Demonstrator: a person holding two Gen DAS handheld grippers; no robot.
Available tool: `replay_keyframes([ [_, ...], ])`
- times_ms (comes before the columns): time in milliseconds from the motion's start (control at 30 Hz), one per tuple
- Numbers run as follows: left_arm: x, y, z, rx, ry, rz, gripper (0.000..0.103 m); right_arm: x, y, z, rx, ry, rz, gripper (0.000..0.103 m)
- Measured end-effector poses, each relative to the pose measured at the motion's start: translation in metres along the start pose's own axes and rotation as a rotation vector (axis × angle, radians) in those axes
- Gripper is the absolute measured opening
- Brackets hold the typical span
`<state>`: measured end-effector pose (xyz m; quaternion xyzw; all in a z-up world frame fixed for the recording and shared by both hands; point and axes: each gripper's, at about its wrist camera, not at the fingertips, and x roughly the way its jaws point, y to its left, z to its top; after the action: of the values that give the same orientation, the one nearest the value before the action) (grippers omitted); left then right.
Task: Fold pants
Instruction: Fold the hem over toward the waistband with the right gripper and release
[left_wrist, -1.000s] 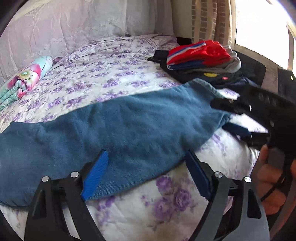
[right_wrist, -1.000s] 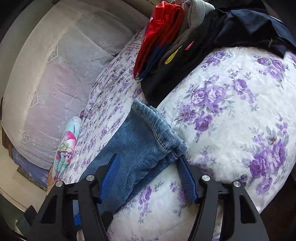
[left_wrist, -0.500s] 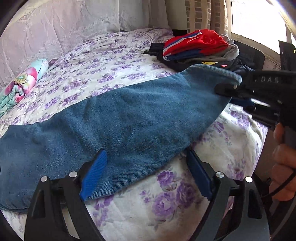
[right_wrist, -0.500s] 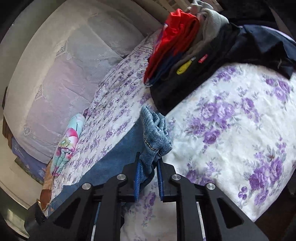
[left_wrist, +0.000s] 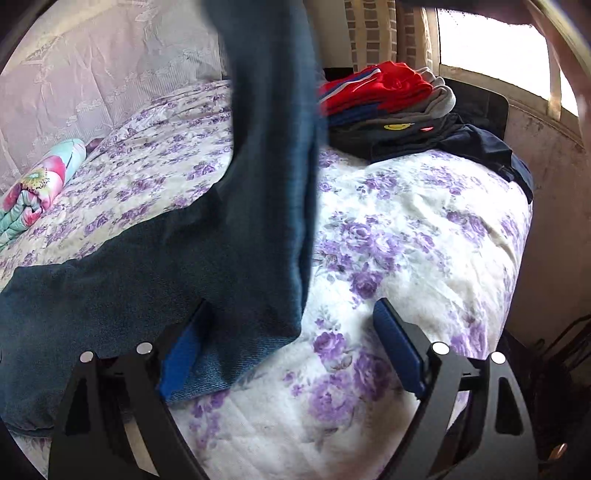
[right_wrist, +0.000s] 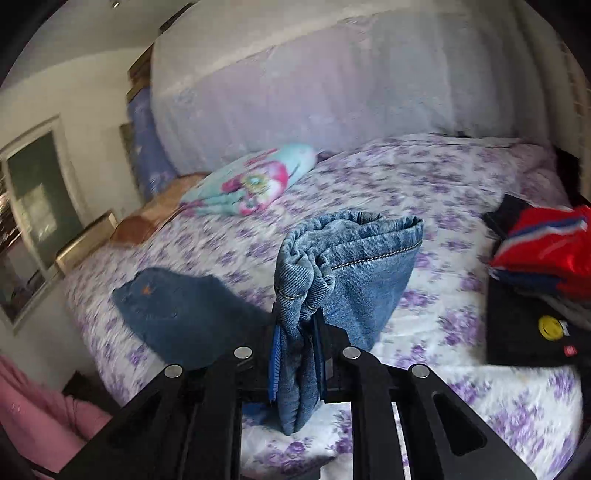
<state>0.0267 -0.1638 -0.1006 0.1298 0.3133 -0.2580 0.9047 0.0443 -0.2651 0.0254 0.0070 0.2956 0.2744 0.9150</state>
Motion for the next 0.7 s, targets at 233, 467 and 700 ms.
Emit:
replay_keyframes([
  [233, -0.007, -0.014, -0.008, 0.056, -0.046, 0.057, 0.085, 0.082, 0.070, 0.029, -0.297, 0.375, 0.273, 0.015],
  [467, -0.023, -0.009, -0.019, 0.095, -0.076, 0.007, 0.085, 0.150, 0.099, 0.008, -0.418, 0.692, 0.404, 0.015],
  [700, -0.069, 0.031, -0.053, 0.176, -0.070, -0.089, 0.085, 0.180, 0.104, -0.015, -0.460, 0.812, 0.435, 0.017],
])
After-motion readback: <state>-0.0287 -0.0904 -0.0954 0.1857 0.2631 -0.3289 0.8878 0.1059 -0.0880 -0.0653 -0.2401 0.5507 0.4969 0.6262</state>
